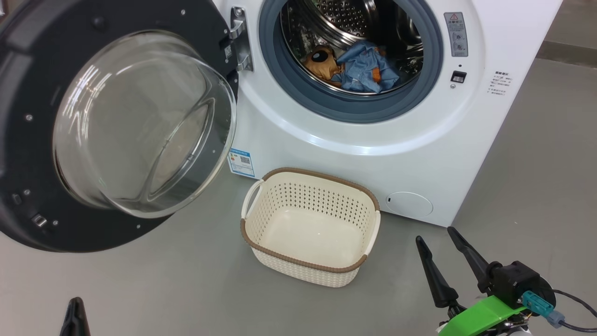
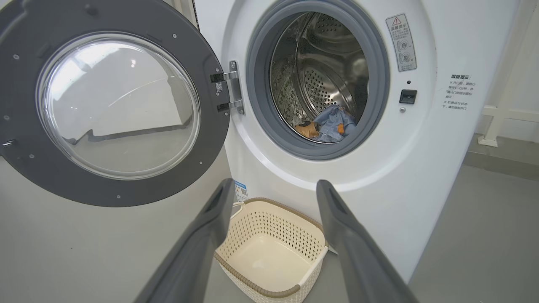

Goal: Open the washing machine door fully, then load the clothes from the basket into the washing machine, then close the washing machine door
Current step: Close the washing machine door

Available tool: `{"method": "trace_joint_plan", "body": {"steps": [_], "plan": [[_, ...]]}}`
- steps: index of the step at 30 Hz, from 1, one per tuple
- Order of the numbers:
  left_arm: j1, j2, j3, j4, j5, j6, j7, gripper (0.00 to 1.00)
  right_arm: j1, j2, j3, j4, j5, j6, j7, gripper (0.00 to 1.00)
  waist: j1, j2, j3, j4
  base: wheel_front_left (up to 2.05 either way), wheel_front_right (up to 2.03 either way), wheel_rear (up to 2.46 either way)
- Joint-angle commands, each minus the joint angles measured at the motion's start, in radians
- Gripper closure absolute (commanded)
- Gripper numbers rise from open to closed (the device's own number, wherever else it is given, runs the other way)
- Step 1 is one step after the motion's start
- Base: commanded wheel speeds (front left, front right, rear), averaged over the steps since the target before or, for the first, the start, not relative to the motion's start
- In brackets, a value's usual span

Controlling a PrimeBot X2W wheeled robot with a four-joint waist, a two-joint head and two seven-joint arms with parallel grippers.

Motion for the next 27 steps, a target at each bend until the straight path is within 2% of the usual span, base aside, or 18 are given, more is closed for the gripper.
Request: {"method": "trace_joint_plan", "body": {"steps": [1,4,8,13,18,27], "plan": [[-0.018,0.01,0.035,-0.026,-0.019,-0.009,-0.005,1.0,-0.007,-0.005,0.024,-0.024,0.006,0.002,-0.005,0.0,0.0,0.0,0.001,0.0,0.0,0.0,0.0],[-0.035,0.01,0.054,-0.03,-0.148,-0.015,-0.005,1.0,-0.005,-0.006,0.019,-0.026,0.006,0.002,-0.005,0.0,0.0,0.0,0.004,0.003,0.0,0.0,0.0],[-0.055,0.01,0.103,-0.036,-0.224,-0.039,-0.005,1.0,-0.001,-0.008,0.016,-0.03,0.005,0.002,-0.005,0.0,0.0,0.0,0.009,0.004,0.0,0.0,0.0],[-0.119,0.02,0.189,-0.005,-0.321,-0.093,-0.005,1.0,0.0,-0.008,0.012,-0.034,0.005,0.002,-0.005,0.0,0.0,0.0,0.018,0.007,0.0,0.0,0.0],[-0.213,0.089,0.253,0.051,-0.412,-0.117,0.007,1.0,-0.002,-0.012,0.014,-0.037,0.006,0.002,-0.005,0.0,0.0,0.0,0.029,0.008,0.0,0.0,0.0],[-0.404,0.206,0.382,0.215,-0.674,-0.138,0.092,1.0,-0.018,-0.03,0.022,-0.043,0.008,0.002,-0.005,0.0,0.0,0.0,0.059,-0.008,0.0,0.0,0.0]]}}
